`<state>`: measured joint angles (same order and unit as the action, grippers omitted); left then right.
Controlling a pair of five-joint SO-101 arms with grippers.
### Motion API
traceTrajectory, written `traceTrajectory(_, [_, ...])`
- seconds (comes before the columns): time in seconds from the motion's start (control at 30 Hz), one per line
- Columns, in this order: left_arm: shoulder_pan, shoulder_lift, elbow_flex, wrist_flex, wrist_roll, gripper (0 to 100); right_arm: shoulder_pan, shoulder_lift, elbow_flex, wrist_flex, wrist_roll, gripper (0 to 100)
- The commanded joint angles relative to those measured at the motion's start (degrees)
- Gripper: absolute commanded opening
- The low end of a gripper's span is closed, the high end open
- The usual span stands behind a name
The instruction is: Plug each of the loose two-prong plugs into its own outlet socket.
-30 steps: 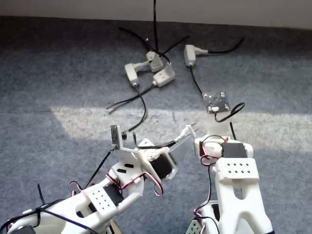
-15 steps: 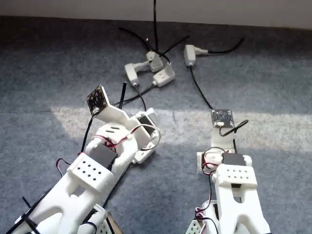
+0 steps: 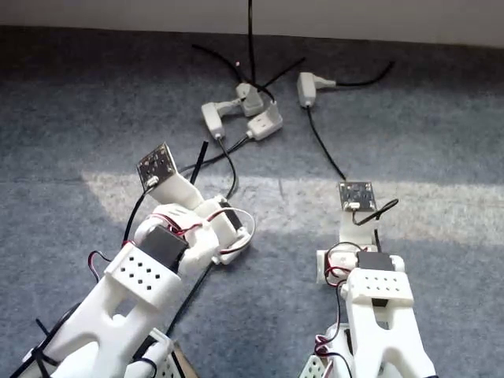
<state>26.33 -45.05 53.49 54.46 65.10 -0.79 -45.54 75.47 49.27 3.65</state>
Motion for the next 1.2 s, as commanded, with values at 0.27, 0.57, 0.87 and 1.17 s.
traceTrajectory(0.27, [3.1, 3.4, -0.5, 4.0, -7.1, 1, 0.4, -0.7, -0.1, -0.8, -0.4, 0.9])
traceTrajectory(0.57, [0.9, 9.2, 0.6, -5.1, -12.7, 1, 0.5, -1.0, -0.1, -0.8, -0.4, 0.9])
traceTrajectory(0.87, [0.8, 9.1, 6.5, -15.5, -12.4, 1, 0.6, -1.0, -0.1, -0.8, -0.4, 0.9])
traceTrajectory(1.17, [1.4, 9.1, 2.7, -8.1, 4.0, 1, 0.6, -1.0, -0.1, -0.8, -0.4, 0.9])
